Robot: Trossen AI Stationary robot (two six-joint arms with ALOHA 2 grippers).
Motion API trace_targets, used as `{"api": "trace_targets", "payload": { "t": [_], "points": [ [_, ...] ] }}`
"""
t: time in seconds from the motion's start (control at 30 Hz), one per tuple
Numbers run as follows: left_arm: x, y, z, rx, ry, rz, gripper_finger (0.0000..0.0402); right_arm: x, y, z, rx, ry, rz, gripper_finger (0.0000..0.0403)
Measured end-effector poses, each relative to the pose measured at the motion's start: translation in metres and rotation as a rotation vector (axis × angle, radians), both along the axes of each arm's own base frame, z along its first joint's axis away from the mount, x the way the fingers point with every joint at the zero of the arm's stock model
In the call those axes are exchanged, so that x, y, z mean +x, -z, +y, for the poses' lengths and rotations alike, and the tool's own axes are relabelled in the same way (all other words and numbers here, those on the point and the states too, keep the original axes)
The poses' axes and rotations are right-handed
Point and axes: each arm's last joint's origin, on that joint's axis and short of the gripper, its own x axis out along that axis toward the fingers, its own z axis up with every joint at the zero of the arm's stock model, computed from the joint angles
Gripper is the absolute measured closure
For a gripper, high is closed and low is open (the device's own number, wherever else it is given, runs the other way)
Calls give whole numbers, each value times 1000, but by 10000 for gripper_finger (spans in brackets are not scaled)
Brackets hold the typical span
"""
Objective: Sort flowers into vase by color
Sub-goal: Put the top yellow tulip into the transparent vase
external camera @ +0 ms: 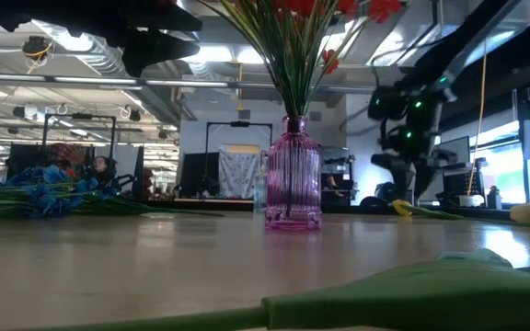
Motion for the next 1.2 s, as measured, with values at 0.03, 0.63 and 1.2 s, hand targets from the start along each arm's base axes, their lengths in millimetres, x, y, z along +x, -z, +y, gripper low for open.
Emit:
{"api": "trace_targets", "payload": {
  "t": [0.03, 0.63, 1.2],
  "points": [
    [0, 0, 0, 0, 0, 0, 183, -1, 2, -9, 32, 19, 18, 189],
    [0, 1, 0, 3, -3, 12, 183, -1, 26, -82, 259, 165, 103, 226],
    [-25, -24, 28, -45, -131, -86, 183, 10, 7, -70, 288, 39, 3, 386]
  ]
}}
